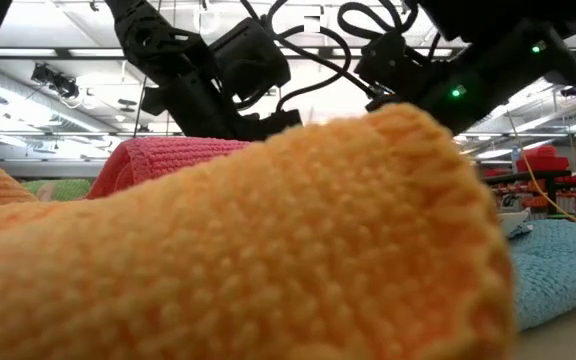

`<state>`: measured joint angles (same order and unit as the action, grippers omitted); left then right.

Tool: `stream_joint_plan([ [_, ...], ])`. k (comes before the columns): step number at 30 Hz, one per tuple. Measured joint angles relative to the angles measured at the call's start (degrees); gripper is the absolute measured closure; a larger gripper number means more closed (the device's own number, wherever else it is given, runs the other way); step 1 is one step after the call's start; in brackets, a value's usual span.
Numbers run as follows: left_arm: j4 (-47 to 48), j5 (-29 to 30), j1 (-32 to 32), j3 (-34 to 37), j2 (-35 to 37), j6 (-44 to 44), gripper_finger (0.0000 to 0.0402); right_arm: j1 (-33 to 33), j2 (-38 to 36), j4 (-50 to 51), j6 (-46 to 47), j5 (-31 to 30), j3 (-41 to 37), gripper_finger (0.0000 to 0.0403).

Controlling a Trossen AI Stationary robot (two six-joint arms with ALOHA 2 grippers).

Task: Fold microfiber towels
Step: Fold the top blue towel

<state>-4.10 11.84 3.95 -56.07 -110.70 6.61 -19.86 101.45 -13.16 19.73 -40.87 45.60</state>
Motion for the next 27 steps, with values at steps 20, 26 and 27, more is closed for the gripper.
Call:
stream_joint_plan([
  [20,4.8,6.0,0.0,0.3,2.6,1.5,0.0296,3.2,3.7,-1.3,-2.8,4.9,0.0,0.0360],
  [26,4.5,6.0,0.2,0.3,2.8,0.6,0.0297,3.7,3.7,-2.3,-2.0,5.8,0.0,0.0360],
  [27,4.4,6.0,0.2,0.3,2.8,0.1,0.0297,3.7,3.7,-2.3,-1.8,5.9,0.0,0.0360],
])
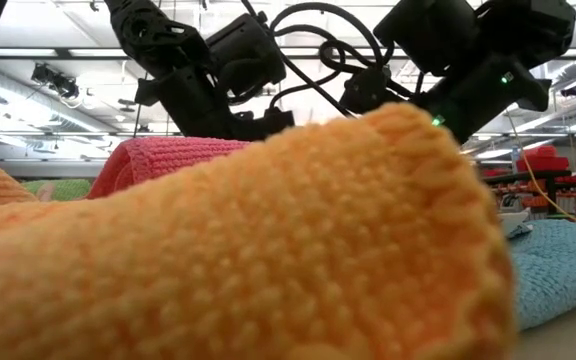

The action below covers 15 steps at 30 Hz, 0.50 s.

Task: Fold microfiber towels
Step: Fold the top blue towel

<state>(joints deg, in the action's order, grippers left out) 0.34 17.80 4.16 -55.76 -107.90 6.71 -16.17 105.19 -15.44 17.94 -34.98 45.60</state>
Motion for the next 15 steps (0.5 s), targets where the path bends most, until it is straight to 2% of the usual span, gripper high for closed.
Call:
stream_joint_plan([
  [9,-0.4,0.0,0.0,-0.1,0.0,-0.1,0.0297,-0.1,0.0,-5.2,-0.8,0.3,0.0,0.0360],
  [15,-0.4,0.0,0.0,-0.1,0.0,-0.1,0.0298,-0.1,0.0,-9.9,-3.3,-3.3,0.0,0.0360],
])
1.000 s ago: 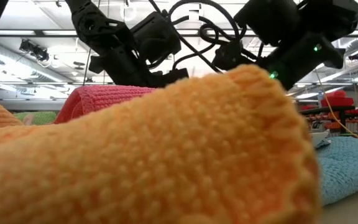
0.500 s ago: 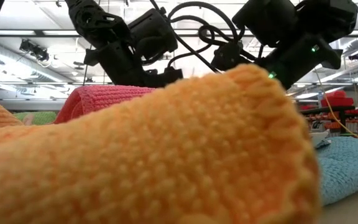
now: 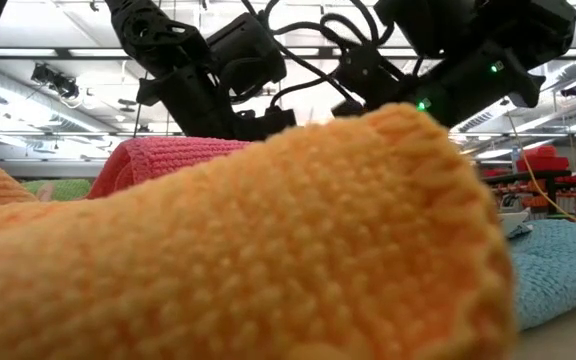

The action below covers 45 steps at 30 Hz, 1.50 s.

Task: Fold microfiber towels
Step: Fold the top blue towel

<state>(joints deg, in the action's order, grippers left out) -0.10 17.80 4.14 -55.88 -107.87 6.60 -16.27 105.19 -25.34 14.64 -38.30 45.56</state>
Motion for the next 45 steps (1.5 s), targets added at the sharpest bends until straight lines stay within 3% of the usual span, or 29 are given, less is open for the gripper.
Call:
stream_joint_plan([
  [5,0.0,0.0,-0.1,0.0,0.0,0.0,0.0301,1.6,0.0,5.2,2.1,4.0,0.0,0.0360],
  [12,0.0,0.0,-0.1,0.0,0.0,0.0,0.0302,2.8,0.0,5.2,1.2,9.6,0.0,0.0352],
  [21,0.0,-1.4,0.3,0.0,0.0,0.1,0.0298,3.0,-0.5,4.8,-0.7,16.3,0.0,0.0244],
  [25,-0.3,-1.6,1.5,-0.1,0.1,3.1,0.0291,3.0,-3.8,5.8,-0.9,17.6,0.0,0.0215],
  [30,-0.6,-1.0,3.0,-0.1,0.2,10.3,0.0271,2.5,-9.2,13.6,-2.0,17.6,0.0,0.0203],
  [37,-3.0,9.3,5.9,-0.1,0.3,17.2,0.0215,2.0,-17.7,28.1,2.1,12.4,0.0,0.0203],
  [45,-5.0,8.5,8.2,-0.1,0.3,22.4,0.0174,-1.7,-17.7,32.5,4.5,4.7,0.0,0.0203],
])
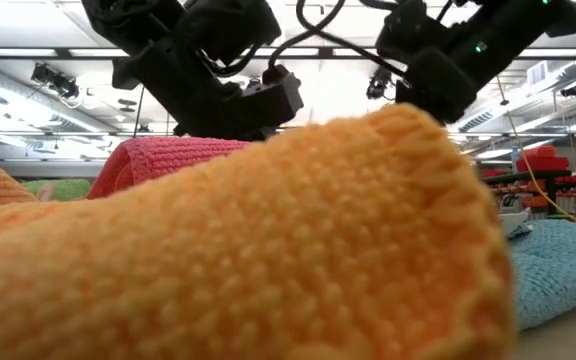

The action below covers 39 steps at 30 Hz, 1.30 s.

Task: Fold microfiber towels
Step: Fold the top blue towel

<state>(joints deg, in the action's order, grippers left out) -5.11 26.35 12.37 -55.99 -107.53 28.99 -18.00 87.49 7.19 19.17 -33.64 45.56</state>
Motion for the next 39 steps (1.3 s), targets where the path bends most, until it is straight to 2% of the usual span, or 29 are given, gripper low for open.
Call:
stream_joint_plan([
  [5,-2.0,-0.6,0.4,0.0,0.0,1.0,0.0196,-0.3,1.0,1.3,1.5,-1.0,0.0,0.0203],
  [11,-2.9,-2.1,0.4,0.0,0.0,3.0,0.0246,-0.3,1.0,1.9,1.8,-1.5,0.0,0.0203],
  [14,-2.7,-2.2,0.4,0.0,0.0,4.6,0.0293,-0.3,1.0,2.2,2.0,-1.5,0.0,0.0203],
  [17,-2.8,-2.2,0.4,0.0,0.0,6.5,0.0365,-0.3,1.0,2.0,2.2,-1.9,0.0,0.0203],
  [19,-3.0,-1.0,0.4,0.0,0.0,8.8,0.0387,-0.3,1.0,2.0,2.6,-1.9,0.0,0.0203],
  [23,-4.4,6.6,0.8,0.0,0.1,14.5,0.0389,-0.3,1.0,2.0,3.0,-2.4,0.0,0.0203],
  [31,-2.3,12.2,3.0,-0.1,1.2,16.8,0.0393,-0.3,1.0,2.8,3.4,-2.4,0.0,0.0203],
  [39,5.0,12.3,2.8,0.0,1.2,9.8,0.0389,1.1,1.0,-0.5,3.2,-2.4,-3.0,0.0203],
])
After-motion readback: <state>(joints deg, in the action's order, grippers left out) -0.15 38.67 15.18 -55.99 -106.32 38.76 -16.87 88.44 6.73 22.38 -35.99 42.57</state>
